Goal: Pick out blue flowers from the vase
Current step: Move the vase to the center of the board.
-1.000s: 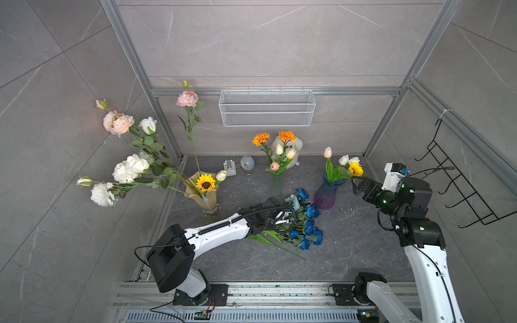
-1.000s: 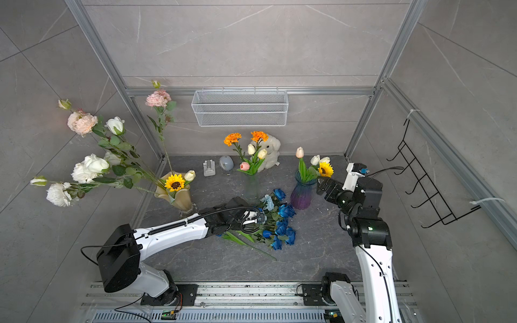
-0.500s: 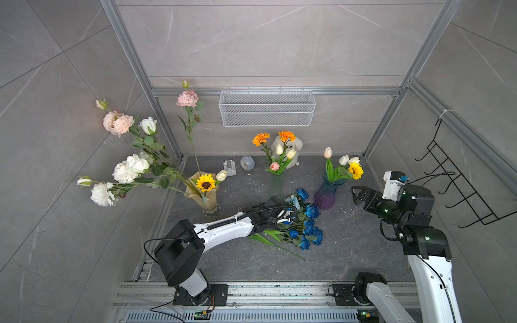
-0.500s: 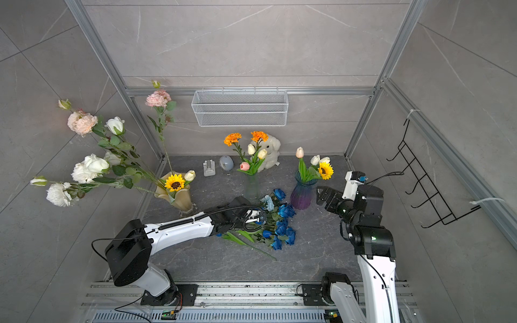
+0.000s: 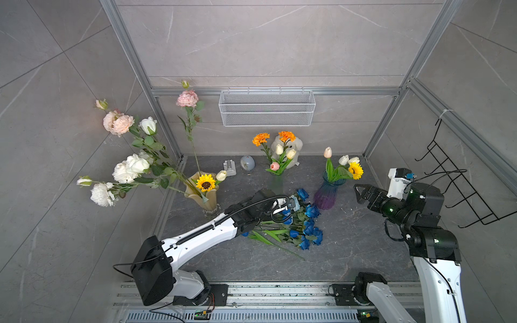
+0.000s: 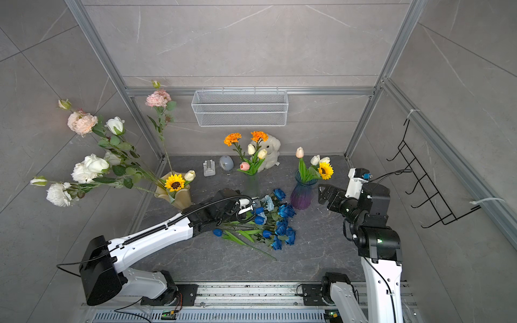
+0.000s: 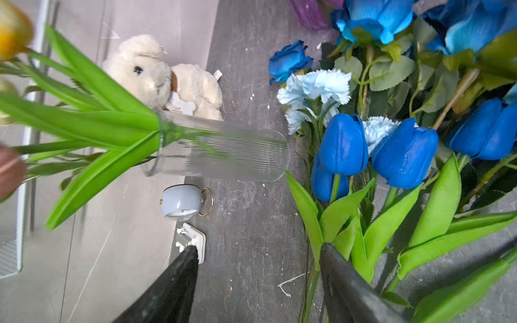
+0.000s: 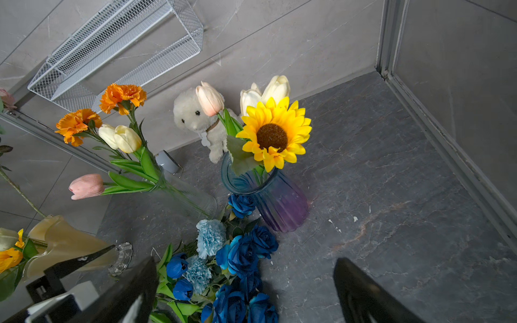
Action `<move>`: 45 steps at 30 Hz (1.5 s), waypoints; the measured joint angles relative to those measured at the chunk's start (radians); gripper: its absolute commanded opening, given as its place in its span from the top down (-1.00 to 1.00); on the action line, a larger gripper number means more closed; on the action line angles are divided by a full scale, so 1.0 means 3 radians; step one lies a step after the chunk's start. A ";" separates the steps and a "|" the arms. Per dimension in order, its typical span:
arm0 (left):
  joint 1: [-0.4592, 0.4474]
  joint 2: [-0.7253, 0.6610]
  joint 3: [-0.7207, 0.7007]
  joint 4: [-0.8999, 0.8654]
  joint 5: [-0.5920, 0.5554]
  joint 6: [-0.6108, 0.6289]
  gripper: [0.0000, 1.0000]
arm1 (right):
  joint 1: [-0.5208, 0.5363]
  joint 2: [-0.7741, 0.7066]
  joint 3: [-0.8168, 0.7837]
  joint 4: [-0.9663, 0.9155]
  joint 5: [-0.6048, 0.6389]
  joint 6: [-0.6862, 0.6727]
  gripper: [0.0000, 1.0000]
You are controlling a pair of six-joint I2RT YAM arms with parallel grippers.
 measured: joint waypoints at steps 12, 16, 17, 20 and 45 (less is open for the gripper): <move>0.0156 -0.1147 -0.0169 -0.0384 0.0107 -0.1183 -0.99 | 0.0000 -0.0098 -0.0195 -0.0070 0.0102 -0.0155 -0.99; 0.0168 -0.1396 -0.0422 -0.0492 -0.0017 -0.1672 -1.00 | 0.0000 -0.0216 -0.0542 -0.0065 0.0127 -0.0239 -0.99; 0.0168 -0.1438 -0.0481 -0.0525 -0.0041 -0.1787 -1.00 | 0.0000 -0.0249 -0.0629 -0.0061 0.0153 -0.0267 -0.99; 0.0168 -0.1500 -0.0563 -0.0659 -0.0080 -0.2116 -1.00 | -0.0001 -0.0431 -0.0849 -0.0045 0.0253 -0.0318 -0.99; 0.0785 -0.3419 -0.2316 -0.0226 -0.0974 -0.2674 -1.00 | 0.0989 0.0505 -0.2809 0.3257 0.1293 -0.1006 -0.99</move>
